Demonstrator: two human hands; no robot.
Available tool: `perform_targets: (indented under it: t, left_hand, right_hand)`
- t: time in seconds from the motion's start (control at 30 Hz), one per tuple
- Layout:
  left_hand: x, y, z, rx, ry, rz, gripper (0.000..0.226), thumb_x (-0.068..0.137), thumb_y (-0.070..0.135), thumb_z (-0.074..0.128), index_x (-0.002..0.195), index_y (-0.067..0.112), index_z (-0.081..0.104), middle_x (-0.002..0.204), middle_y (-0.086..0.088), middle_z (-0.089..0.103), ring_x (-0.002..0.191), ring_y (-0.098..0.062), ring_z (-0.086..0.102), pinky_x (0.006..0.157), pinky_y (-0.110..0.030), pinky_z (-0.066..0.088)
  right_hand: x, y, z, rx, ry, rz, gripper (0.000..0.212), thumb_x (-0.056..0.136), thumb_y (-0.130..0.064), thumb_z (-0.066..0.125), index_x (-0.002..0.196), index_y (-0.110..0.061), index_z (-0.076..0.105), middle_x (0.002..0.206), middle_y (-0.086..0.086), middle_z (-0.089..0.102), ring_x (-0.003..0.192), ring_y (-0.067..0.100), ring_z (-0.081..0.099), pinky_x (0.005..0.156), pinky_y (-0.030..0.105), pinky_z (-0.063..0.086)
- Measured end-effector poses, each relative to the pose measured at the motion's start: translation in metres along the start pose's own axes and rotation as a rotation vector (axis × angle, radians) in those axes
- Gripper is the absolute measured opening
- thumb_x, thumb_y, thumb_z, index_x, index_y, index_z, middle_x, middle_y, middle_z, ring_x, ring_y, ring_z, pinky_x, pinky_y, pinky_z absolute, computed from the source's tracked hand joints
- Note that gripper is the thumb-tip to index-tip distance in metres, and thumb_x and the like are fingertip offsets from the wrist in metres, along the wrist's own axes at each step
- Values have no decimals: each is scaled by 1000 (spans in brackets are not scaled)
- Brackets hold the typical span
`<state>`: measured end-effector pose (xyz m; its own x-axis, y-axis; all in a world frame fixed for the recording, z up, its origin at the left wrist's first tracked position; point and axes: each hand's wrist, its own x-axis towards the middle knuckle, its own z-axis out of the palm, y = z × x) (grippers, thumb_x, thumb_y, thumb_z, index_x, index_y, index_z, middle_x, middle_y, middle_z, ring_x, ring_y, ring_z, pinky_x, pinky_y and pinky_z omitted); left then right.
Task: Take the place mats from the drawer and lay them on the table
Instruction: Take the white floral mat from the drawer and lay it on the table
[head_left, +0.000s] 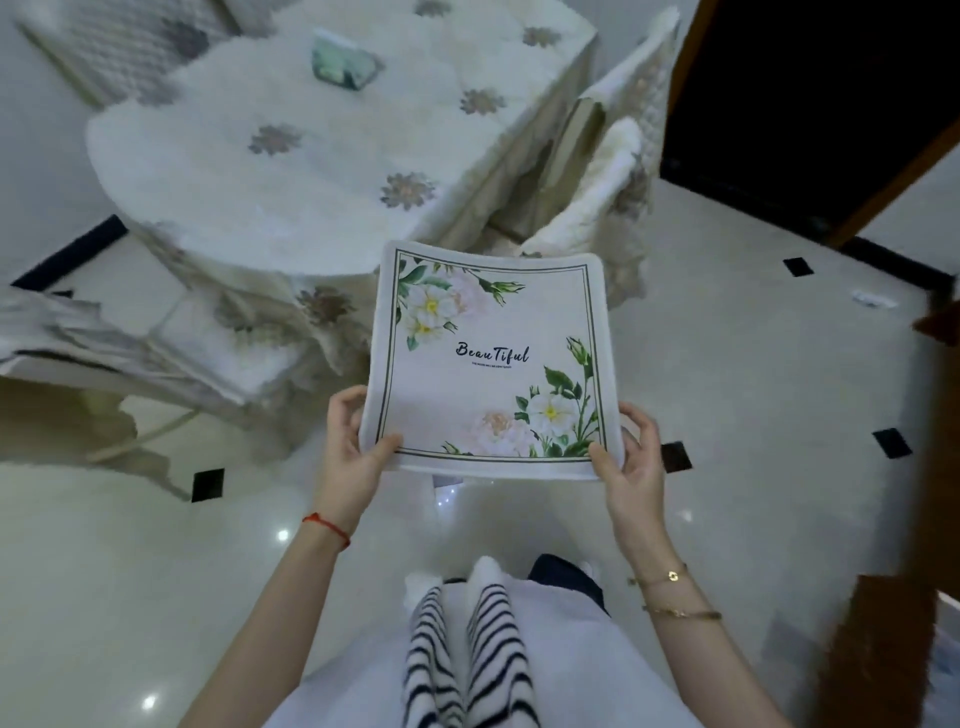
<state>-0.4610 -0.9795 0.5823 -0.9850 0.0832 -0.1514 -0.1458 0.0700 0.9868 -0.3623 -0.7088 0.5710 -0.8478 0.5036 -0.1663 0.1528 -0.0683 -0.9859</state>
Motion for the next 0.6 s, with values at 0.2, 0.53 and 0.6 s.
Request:
perform_targets:
  t: [0.2, 0.53, 0.6]
  left_hand:
    - [14, -4, -87, -37, 209, -22, 51, 76, 1, 65, 114, 28, 45, 112, -5, 64, 92, -11, 66, 78, -24, 54]
    - [81, -7, -193, -63, 421, -29, 51, 85, -12, 60, 119, 21, 42, 116, -9, 63, 97, -12, 66, 87, -29, 55]
    - [107, -2, -212, -64, 439, -33, 51, 85, -14, 58, 121, 16, 40, 111, -1, 63, 91, -2, 66, 82, -22, 55]
  right_hand:
    - [26, -13, 102, 12, -193, 5, 53, 90, 11, 55, 124, -28, 47, 123, 11, 64, 112, 21, 64, 94, 29, 53]
    - [87, -21, 253, -14, -396, -33, 52, 90, 12, 55, 123, -27, 47, 123, 9, 63, 111, 21, 65, 93, 29, 54]
    - [104, -24, 284, -19, -403, -30, 53, 90, 10, 56, 122, -31, 47, 124, 12, 62, 112, 24, 64, 95, 34, 55]
